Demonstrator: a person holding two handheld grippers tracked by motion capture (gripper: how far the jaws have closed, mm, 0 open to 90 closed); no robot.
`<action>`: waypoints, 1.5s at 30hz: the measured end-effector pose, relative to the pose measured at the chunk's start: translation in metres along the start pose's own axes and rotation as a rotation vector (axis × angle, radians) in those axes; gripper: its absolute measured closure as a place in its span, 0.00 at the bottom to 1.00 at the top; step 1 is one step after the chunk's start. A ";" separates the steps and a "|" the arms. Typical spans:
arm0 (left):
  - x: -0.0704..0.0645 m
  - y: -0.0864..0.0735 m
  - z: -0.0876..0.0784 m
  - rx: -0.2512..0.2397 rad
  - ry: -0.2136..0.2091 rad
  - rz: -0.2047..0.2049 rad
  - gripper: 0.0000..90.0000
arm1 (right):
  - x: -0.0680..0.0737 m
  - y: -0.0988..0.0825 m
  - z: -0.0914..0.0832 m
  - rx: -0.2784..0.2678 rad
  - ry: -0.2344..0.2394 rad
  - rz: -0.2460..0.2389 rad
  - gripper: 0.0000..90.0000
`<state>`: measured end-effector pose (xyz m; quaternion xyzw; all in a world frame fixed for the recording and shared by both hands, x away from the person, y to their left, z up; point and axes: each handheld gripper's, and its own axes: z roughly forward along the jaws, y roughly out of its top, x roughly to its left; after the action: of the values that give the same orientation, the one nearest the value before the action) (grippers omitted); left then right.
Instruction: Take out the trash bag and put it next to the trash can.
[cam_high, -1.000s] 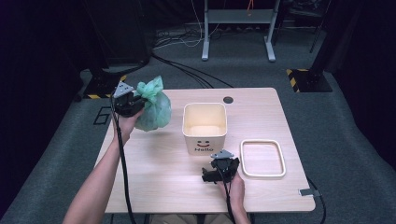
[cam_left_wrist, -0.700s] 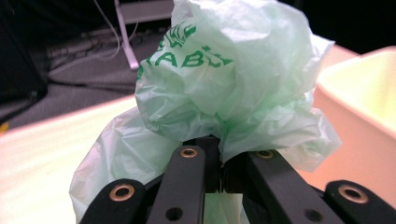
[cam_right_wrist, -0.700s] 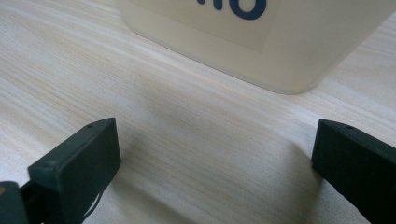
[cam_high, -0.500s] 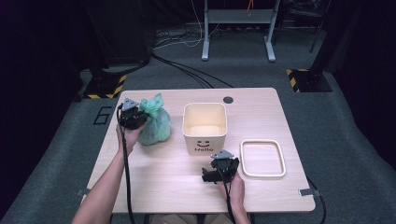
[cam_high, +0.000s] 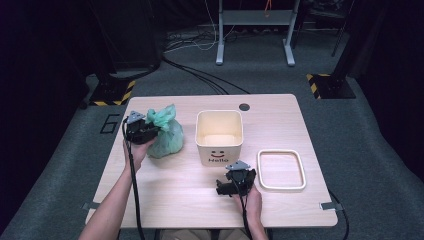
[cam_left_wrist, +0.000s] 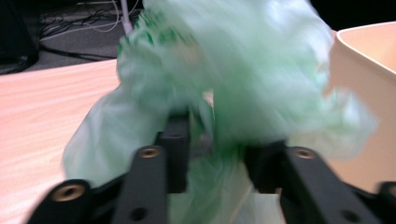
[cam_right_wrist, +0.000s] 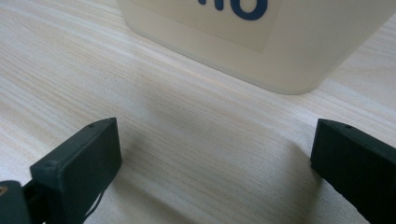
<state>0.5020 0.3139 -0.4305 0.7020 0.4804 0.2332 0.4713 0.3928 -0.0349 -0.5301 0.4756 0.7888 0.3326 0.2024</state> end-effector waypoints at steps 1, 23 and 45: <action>0.001 0.000 -0.001 0.000 -0.004 -0.011 0.63 | 0.000 0.000 0.000 0.000 0.000 0.000 0.01; -0.010 -0.038 -0.027 0.020 0.006 0.013 0.16 | 0.000 0.000 0.000 0.000 0.000 -0.001 0.01; -0.057 -0.129 -0.019 0.280 0.022 0.178 0.08 | -0.001 0.000 0.000 -0.001 0.008 -0.004 0.01</action>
<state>0.4044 0.2838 -0.5292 0.7979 0.4493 0.2123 0.3413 0.3935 -0.0354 -0.5302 0.4726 0.7903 0.3345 0.2005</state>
